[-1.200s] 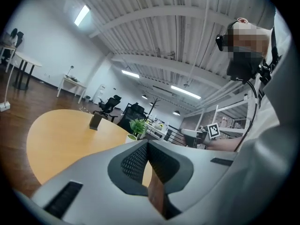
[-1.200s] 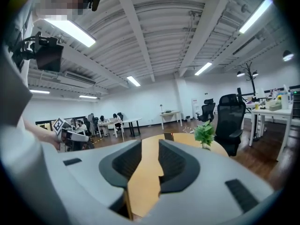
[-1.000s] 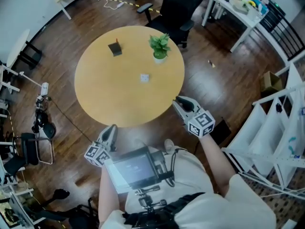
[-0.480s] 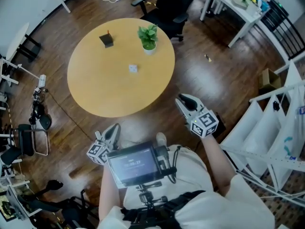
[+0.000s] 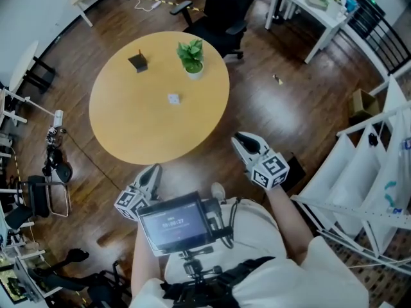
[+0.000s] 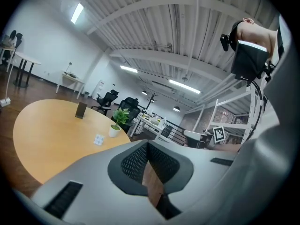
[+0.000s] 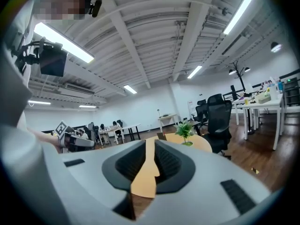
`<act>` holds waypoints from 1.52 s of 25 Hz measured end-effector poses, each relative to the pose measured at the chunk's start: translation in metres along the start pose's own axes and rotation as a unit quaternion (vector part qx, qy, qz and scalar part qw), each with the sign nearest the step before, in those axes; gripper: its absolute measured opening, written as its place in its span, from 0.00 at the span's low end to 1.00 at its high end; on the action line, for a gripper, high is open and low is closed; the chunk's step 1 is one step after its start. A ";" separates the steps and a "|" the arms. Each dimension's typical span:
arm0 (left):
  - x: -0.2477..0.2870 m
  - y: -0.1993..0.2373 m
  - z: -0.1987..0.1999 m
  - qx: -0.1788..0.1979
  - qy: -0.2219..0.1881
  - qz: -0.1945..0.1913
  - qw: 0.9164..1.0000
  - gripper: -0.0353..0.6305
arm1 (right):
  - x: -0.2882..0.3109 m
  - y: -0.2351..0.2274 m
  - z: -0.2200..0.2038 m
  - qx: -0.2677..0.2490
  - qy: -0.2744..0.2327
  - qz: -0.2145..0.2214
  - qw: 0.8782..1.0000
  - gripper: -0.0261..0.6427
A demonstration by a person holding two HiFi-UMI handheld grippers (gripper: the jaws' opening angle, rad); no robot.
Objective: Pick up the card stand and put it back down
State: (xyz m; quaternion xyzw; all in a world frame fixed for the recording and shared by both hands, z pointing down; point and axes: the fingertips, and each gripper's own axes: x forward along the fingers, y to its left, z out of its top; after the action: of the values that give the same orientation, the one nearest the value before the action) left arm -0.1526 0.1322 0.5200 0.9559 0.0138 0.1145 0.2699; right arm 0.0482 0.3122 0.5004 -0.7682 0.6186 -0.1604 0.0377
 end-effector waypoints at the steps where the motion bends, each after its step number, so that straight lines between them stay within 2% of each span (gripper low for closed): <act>1: 0.001 -0.004 0.002 0.000 -0.002 0.000 1.000 0.05 | 0.001 -0.001 -0.004 0.000 0.003 0.002 1.000 0.13; 6: 0.009 -0.016 -0.003 -0.003 -0.008 -0.001 1.000 0.05 | 0.000 -0.008 -0.027 0.000 0.032 0.005 0.999 0.13; 12: 0.001 -0.019 -0.021 -0.035 0.005 0.002 0.999 0.05 | -0.006 -0.017 -0.040 0.020 0.043 -0.007 0.999 0.13; 17: -0.009 -0.010 -0.021 -0.031 0.012 0.009 0.999 0.05 | -0.008 -0.012 -0.048 0.040 0.040 -0.017 0.998 0.13; 24: -0.006 -0.014 -0.036 -0.043 0.030 0.003 0.999 0.05 | -0.003 0.003 -0.050 0.022 0.048 -0.013 0.999 0.13; 31: 0.003 -0.030 -0.031 -0.035 0.033 -0.016 0.999 0.05 | -0.007 0.008 -0.053 0.024 0.052 -0.004 0.998 0.13; 35: 0.004 -0.036 -0.029 -0.035 0.027 -0.018 0.999 0.05 | -0.009 0.004 -0.058 0.004 0.073 -0.021 0.997 0.11; 38: 0.003 -0.039 -0.033 -0.036 0.031 -0.015 0.999 0.05 | -0.013 0.001 -0.053 0.012 0.061 -0.023 0.998 0.11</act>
State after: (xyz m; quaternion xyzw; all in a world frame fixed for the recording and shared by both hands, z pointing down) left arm -0.1558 0.1827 0.5280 0.9413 0.0323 0.1404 0.3052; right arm 0.0296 0.3318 0.5473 -0.7704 0.6002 -0.2151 0.0059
